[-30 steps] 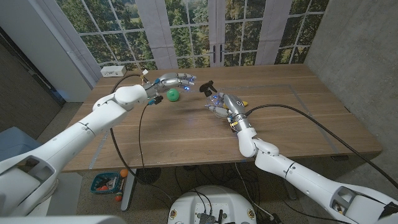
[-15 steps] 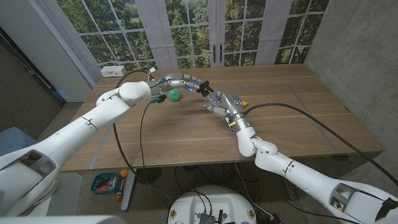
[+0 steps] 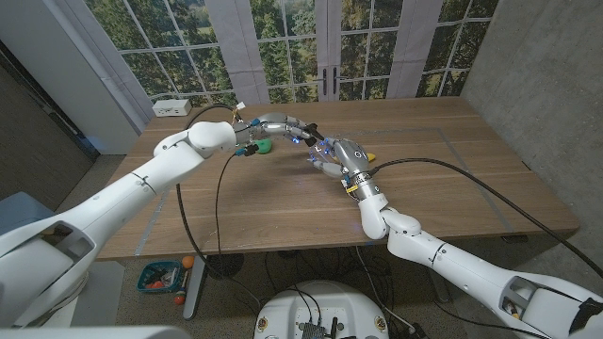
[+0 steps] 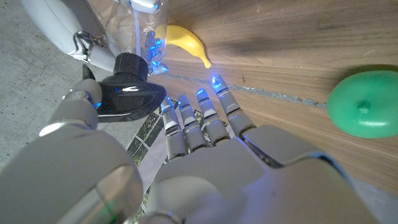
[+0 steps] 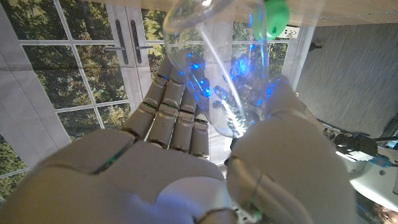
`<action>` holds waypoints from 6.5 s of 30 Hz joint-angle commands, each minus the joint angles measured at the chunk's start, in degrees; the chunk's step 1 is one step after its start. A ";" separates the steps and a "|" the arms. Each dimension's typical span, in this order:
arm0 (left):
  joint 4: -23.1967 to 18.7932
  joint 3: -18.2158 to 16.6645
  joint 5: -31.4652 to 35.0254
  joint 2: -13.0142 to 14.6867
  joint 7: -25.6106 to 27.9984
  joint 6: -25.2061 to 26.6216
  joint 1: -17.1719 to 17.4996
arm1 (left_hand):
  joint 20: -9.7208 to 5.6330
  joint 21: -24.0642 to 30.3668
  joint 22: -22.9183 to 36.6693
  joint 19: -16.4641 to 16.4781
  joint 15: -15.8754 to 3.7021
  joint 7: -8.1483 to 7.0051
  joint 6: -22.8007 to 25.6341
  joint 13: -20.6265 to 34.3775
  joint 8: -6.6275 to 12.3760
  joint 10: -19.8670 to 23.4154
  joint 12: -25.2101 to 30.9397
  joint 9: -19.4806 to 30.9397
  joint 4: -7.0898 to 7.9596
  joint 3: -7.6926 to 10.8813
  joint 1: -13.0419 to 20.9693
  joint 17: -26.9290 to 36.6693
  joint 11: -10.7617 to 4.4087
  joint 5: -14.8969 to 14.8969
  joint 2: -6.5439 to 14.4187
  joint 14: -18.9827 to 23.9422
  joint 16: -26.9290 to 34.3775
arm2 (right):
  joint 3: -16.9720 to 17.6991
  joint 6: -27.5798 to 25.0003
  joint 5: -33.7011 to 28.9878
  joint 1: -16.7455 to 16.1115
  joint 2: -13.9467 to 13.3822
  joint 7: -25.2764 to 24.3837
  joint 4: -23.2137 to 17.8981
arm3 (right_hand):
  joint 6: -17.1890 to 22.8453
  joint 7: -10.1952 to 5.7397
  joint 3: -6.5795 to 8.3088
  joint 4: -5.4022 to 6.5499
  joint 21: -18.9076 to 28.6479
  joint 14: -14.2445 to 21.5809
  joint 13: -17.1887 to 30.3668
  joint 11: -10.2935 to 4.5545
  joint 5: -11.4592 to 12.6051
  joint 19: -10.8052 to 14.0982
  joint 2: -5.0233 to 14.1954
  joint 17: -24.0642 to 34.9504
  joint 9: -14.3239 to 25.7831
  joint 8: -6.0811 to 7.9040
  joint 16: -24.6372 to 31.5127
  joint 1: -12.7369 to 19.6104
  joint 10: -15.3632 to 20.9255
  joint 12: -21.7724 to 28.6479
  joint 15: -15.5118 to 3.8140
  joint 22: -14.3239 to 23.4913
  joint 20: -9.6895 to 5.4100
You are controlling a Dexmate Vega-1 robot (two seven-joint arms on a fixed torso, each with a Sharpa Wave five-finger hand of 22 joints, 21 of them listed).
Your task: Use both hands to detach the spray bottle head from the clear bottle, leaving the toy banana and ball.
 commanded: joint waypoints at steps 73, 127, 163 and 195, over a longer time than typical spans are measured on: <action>-10.96 -2.74 -0.11 5.96 -4.42 0.99 3.34 | -3.94 6.59 0.84 4.17 -10.35 -2.58 14.34 1.30 8.19 15.30 4.59 0.14 -2.32 -5.93 21.22 3.46 -4.09 -10.66 8.80 8.14 7.66 | 2.72 -5.87 -1.40 -2.66 -0.91 -8.04 -0.12 | 14.87 -15.28 1.41 1.07 5.48 2.28 1.94 -11.30 1.03 -3.07 8.99 4.44 0.16 0.28 -4.36 9.22 9.40 -1.84 -9.25 -1.38 -6.24; -17.38 -0.61 6.54 7.15 -2.82 13.16 0.58 | -6.74 51.29 12.13 -0.91 -9.69 -0.65 -16.14 -0.49 -1.63 -6.42 -1.64 0.21 0.12 -16.35 21.00 39.16 0.23 -11.06 6.09 9.29 32.09 | 12.97 7.63 -12.13 -7.23 4.80 -18.46 5.23 | 15.22 -15.26 1.32 1.05 8.62 3.29 2.68 -11.49 1.26 -4.07 8.80 7.17 0.17 0.39 -6.33 9.11 10.23 -3.10 -9.27 -2.27 -6.70; -14.23 -4.61 -4.02 7.59 -7.17 -4.44 4.66 | -7.81 44.88 0.49 -2.47 -10.37 -6.18 7.37 1.30 6.41 9.16 3.37 0.50 -2.50 -10.67 24.26 19.79 -4.88 -10.93 7.21 7.71 14.06 | 8.89 0.53 -7.95 -4.86 3.78 -18.46 7.81 | 15.18 -15.38 1.30 1.03 10.90 4.17 3.29 -11.39 1.32 -4.91 8.67 9.17 0.17 0.26 -7.78 9.06 10.78 -4.12 -9.24 -2.76 -6.82; -27.13 -11.57 30.43 6.54 29.52 0.54 21.89 | -4.03 38.67 -0.87 -14.44 -7.37 -9.79 -30.35 0.87 -3.05 -24.63 -4.31 0.88 -2.43 -9.63 23.75 13.93 -1.92 -11.16 1.92 -16.37 -1.81 | 6.48 -0.82 4.57 -6.20 -1.09 -15.15 -0.38 | 15.13 -14.37 0.59 1.45 12.64 4.64 6.38 -11.52 2.12 -6.44 8.35 11.81 3.17 2.01 -8.77 8.38 11.09 -3.63 -9.22 -3.02 -7.83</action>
